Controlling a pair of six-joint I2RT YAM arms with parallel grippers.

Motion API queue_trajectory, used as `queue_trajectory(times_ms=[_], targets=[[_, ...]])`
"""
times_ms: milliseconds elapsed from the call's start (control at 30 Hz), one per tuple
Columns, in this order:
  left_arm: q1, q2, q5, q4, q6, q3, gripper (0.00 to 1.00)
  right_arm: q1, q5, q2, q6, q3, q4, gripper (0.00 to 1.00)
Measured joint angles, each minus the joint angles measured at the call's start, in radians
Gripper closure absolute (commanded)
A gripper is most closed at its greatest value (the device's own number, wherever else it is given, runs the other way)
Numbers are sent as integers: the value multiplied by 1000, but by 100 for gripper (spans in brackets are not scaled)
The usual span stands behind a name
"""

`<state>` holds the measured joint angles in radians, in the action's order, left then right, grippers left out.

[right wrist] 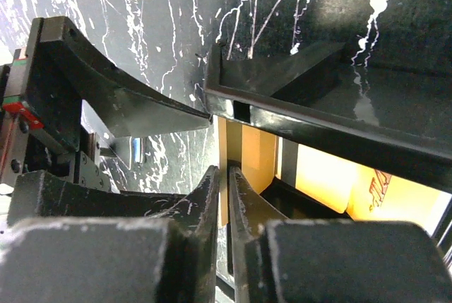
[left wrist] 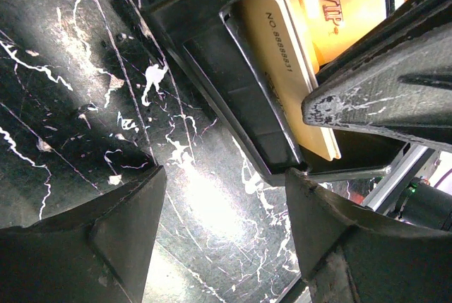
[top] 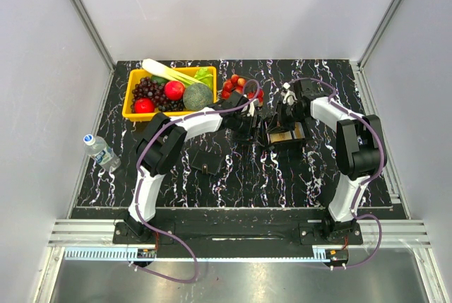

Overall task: Put the credit cards into the card holder
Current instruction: Pick up the credit card from the storage box.

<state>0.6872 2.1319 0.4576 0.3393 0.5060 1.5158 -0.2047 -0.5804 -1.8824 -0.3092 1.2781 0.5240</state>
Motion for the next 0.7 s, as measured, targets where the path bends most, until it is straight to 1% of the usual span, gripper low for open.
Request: queue_trajectory(times_ms=[100,233,367,500,633,700], targets=[[0,0,0,0,0,0,28,2,-21,0,-3,-2,-9,82],[0,0,0,0,0,0,28,2,-47,-4,-8,-3,-13,81],[0,0,0,0,0,0,28,2,-57,-15,-10,-4,-22,83],[0,0,2,0,0,0,28,3,-59,-17,-11,-5,-26,89],[0,0,2,0,0,0,28,3,-59,-17,-10,-5,-27,89],[0,0,2,0,0,0,29,3,-60,-17,-10,-5,-27,91]])
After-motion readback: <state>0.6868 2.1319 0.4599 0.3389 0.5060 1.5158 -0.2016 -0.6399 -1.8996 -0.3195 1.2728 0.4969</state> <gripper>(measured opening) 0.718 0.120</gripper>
